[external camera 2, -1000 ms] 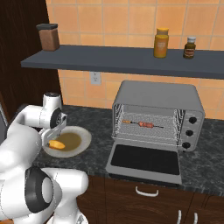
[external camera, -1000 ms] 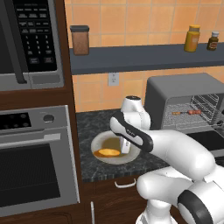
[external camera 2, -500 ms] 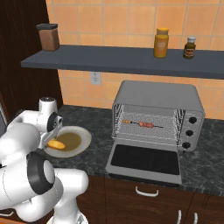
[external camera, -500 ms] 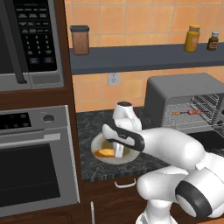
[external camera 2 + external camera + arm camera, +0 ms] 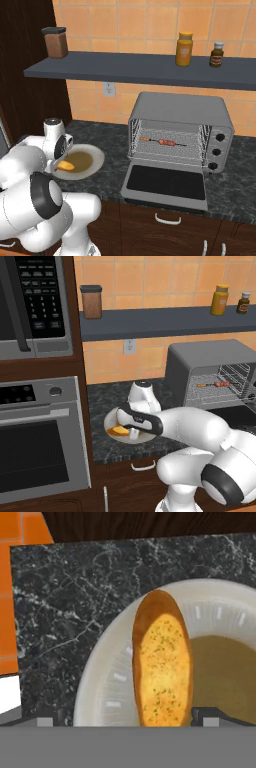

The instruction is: Pick up the kebab skewer and baguette bread, and place them inside the toaster oven. Close the toaster oven door and start by setting the timer.

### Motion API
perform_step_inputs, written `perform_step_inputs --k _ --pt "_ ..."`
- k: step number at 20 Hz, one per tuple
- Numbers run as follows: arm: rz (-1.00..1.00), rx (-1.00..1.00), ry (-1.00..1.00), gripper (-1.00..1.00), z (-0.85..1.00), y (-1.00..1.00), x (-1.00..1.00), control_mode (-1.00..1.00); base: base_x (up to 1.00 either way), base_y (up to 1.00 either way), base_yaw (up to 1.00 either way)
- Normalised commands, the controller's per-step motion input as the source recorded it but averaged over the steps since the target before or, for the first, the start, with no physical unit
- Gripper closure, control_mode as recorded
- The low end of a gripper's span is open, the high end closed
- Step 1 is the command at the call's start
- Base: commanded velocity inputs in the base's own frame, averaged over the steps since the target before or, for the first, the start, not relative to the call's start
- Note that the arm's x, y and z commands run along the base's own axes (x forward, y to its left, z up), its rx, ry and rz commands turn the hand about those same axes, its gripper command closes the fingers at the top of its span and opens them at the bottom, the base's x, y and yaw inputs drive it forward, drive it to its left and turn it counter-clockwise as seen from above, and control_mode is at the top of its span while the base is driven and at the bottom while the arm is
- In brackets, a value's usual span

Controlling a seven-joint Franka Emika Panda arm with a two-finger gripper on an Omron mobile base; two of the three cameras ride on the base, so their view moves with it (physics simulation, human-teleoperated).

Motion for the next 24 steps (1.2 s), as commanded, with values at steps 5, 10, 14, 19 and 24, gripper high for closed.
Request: perform_step_inputs --k 5,10,14,19,24 --pt "-0.09 -0.02 0.00 -1.00 -0.01 0.00 0.15 -1.00 0.00 0.00 0.00" --pt "0.00 -0.01 0.00 -1.00 -0.02 0.00 0.28 -1.00 0.00 0.00 0.00" --pt "0.00 -0.01 0.00 -1.00 -0.12 0.00 0.22 -1.00 0.00 0.00 0.00" --pt "0.00 -0.01 0.01 -1.00 -0.16 0.01 0.03 -1.00 0.00 0.00 0.00" --pt "0.00 0.00 0.01 -1.00 -0.14 0.03 0.00 -1.00 0.00 0.00 0.00"
